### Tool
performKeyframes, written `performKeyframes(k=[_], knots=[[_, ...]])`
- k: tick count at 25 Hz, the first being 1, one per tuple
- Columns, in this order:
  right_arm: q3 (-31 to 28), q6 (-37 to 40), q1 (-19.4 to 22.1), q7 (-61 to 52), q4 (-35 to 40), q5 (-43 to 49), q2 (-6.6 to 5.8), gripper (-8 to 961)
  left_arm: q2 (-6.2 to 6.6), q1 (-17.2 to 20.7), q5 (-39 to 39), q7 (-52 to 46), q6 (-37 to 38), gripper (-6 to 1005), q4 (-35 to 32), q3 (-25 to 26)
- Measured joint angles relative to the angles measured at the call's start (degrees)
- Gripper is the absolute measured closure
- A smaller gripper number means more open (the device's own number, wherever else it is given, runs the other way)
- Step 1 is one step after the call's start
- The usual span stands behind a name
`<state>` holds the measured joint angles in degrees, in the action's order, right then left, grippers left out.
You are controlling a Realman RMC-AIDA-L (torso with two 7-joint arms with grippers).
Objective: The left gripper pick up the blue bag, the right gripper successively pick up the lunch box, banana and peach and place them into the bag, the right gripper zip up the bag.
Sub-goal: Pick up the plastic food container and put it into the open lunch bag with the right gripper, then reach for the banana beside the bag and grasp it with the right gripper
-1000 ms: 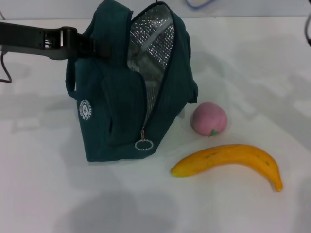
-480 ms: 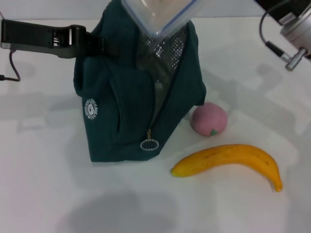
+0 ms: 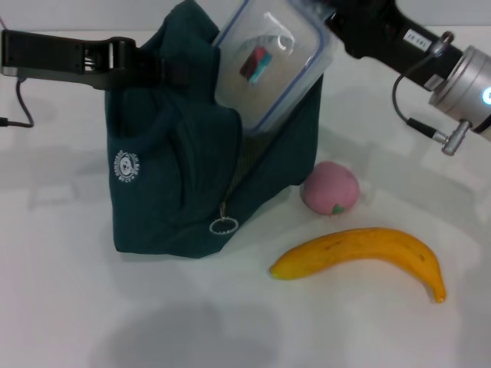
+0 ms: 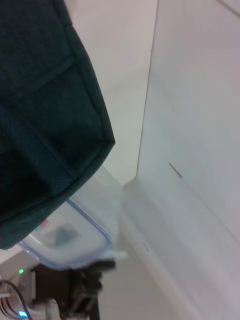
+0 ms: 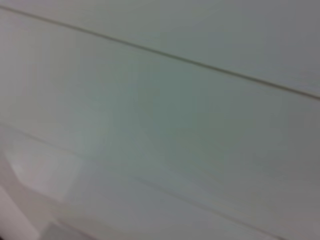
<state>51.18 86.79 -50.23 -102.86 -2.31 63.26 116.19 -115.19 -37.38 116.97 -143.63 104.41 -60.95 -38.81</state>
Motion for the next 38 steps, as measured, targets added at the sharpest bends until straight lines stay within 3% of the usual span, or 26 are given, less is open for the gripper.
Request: performKeyframes(k=[13,19,23,30,34,38], knots=[[-0.52,-6.4,-6.17,0.84,-2.71,10.46,0.0,790,0.05,-1.61,-1.57,1.57,0.01,968,5.02,-0.3],[-2.26,-4.07,-5.28,2.48,-1.08,10.11,-0.01,784,0.34,-1.2,-1.61,1.77,0.13,968,5.47,-0.25],[-3.53,-2.41,-3.1,2.94,0.5,10.03,0.0,780,0.52,-1.08,-1.49,1.77,0.03,967,5.5,-0.01],[-3.56,0.7,3.92,2.94,9.11,9.91,-0.01,590,0.95,-0.68,-1.32,1.78,-0.01,967,5.5,0.1],[-2.88,2.52,10.61,3.42,20.05,10.2,-0.27,448,1.22,0.01,-1.45,1.93,-0.08,967,5.5,0.19],[1.87,1.56,18.75,2.28,36.42,11.11,-1.45,288,1.4,0.47,-1.48,2.04,-0.09,967,5.43,0.21]])
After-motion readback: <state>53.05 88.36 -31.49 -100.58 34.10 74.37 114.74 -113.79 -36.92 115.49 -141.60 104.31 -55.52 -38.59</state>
